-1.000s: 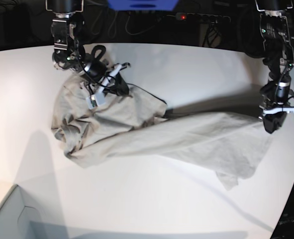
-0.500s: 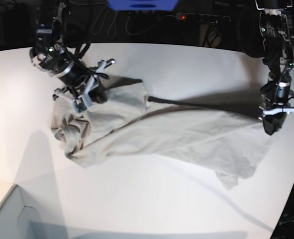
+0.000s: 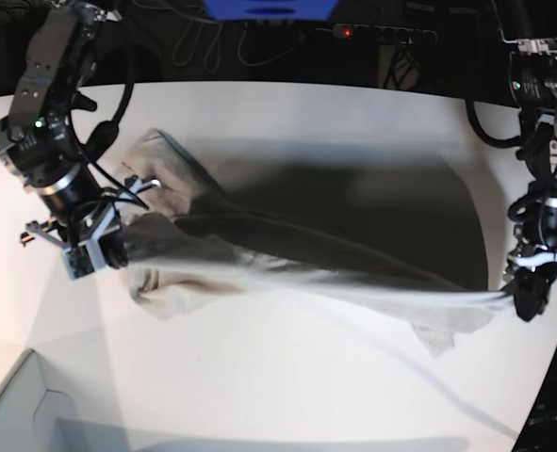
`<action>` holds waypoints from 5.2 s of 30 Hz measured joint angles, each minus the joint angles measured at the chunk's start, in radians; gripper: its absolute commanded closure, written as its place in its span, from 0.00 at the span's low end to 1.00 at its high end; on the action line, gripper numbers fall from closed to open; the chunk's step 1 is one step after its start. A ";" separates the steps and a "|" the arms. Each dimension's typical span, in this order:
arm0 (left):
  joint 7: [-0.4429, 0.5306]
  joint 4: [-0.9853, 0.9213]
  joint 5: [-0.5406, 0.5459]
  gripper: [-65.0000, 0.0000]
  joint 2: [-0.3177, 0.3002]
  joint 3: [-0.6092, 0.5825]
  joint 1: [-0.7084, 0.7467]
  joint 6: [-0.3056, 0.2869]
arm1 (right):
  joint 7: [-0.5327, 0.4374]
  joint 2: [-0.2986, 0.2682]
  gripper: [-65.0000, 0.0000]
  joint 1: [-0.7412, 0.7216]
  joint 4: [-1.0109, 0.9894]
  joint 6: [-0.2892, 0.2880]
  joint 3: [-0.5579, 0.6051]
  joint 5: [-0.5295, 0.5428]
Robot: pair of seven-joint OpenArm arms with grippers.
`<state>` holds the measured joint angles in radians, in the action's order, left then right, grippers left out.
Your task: Layout the t-shirt on the table in an organized manner, then fold the t-shirt properly
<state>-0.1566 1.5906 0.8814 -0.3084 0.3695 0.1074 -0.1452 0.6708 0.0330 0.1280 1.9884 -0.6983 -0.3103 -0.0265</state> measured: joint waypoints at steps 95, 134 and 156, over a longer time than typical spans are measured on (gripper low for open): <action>0.073 -1.044 -0.190 0.09 0.129 -0.251 -0.532 -0.020 | -0.267 -0.072 1.00 0.239 -0.244 0.116 0.013 -0.091; 0.024 -0.639 -0.182 1.00 0.256 -0.301 -0.340 -0.011 | -0.272 -0.098 1.00 0.211 -0.097 0.008 -0.157 -0.080; 0.003 -0.133 -0.180 0.98 0.121 -0.229 -0.145 0.144 | -0.281 -0.114 1.00 0.064 -0.032 -0.012 -0.101 -0.074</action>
<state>-0.1532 1.4574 0.7013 -0.1879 0.1406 -0.0380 -0.0013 0.3901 -0.0811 0.1921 1.9568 -0.7101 -0.4110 -0.1001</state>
